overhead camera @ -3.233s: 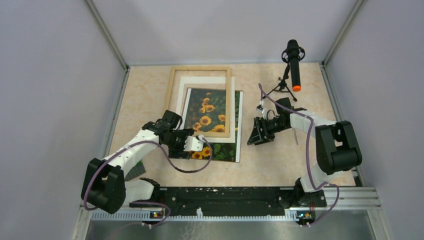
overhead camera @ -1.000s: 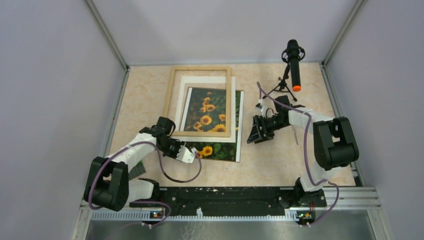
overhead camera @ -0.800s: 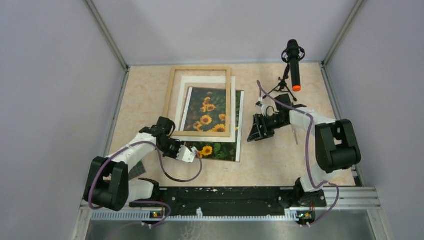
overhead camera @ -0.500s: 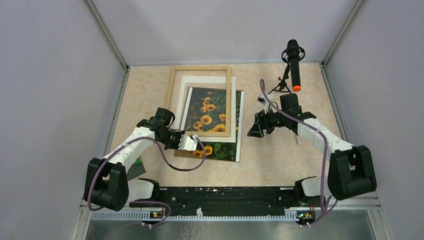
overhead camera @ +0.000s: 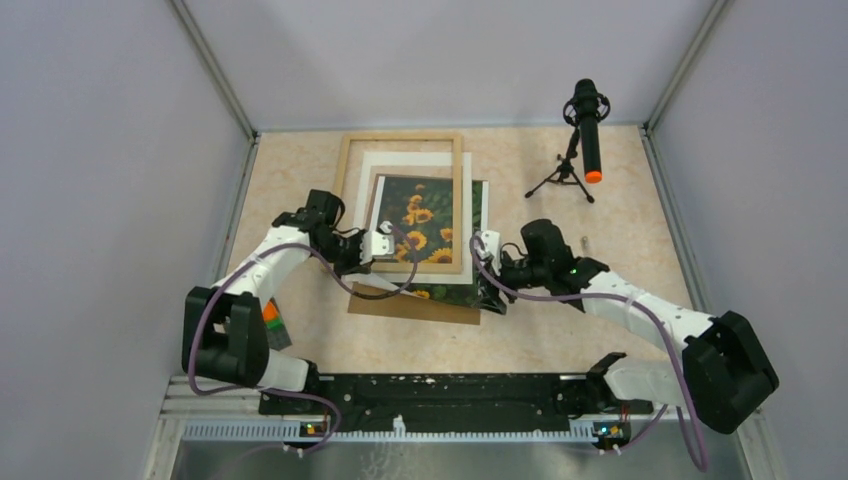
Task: Take the photo out of the frame
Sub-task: Pick up the photo from the photo frame.
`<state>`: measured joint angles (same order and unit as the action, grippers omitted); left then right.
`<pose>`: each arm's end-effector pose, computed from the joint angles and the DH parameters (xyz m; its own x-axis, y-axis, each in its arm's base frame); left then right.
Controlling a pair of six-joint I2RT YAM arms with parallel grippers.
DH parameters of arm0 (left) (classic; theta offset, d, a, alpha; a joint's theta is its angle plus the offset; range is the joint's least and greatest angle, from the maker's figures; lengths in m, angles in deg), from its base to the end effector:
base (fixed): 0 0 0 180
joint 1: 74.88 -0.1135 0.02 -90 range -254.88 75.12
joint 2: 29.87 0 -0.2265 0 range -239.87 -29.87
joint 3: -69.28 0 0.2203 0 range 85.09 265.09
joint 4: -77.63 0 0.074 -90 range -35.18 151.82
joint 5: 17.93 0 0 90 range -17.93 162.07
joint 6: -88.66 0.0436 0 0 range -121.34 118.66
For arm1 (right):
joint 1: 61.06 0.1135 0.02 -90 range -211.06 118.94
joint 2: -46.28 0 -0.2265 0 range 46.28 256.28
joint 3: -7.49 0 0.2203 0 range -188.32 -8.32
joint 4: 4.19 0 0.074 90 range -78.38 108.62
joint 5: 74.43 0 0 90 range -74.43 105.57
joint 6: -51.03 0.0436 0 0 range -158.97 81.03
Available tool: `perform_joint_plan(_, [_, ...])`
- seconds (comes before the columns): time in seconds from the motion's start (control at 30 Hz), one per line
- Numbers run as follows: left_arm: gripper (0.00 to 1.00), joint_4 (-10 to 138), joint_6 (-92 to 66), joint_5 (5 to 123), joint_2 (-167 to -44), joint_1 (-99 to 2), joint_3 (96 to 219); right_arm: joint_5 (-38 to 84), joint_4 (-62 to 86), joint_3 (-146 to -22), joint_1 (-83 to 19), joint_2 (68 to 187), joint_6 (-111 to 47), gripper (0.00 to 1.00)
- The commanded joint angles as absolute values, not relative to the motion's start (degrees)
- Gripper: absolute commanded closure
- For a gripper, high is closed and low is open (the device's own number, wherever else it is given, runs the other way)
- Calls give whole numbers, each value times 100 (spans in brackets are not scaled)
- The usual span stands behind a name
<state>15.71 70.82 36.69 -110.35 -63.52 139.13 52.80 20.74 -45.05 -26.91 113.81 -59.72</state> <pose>0.2224 -0.0704 0.1917 0.0284 0.7859 -0.6177 0.9917 0.0555 0.1162 0.1752 0.1507 0.1961 -0.2022 -0.4780 -0.8547 -0.9652 0.2450 0.0913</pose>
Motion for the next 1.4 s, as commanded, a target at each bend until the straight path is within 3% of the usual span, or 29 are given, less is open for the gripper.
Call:
perform_joint_plan(0.0, [100,1694,6683,3292,-11213,-6439,14225,5312,1750,-4520,-2317,11425,-6599,35])
perform_joint_plan(0.43, [100,1804,6517,3208,-11393,-6555,14303,4648,1569,-4292,-1785,11951,-7393,53])
perform_joint_plan(0.67, [100,1799,6463,3169,-11491,-6593,14332,4623,1870,-4477,-1684,12082,-7580,52])
perform_joint_plan(0.8, [100,1870,6439,3173,-11541,-6609,14334,4480,2025,-4378,-1561,11841,-7842,38])
perform_joint_plan(0.97, [100,1778,6353,3082,-11634,-6650,14438,3550,1490,-4289,-1422,12036,-7890,44])
perform_joint_plan(1.13, [100,1560,6502,2949,-11635,-6713,14477,3156,1329,-4244,-1422,12291,-8034,61])
perform_joint_plan(1.27, [100,1498,6579,2850,-11549,-6782,14451,3093,1350,-4311,-1422,12286,-8046,100])
perform_joint_plan(1.37, [97,1218,6829,2618,-11442,-6806,14521,3290,1396,-4396,-1422,12089,-7974,100])
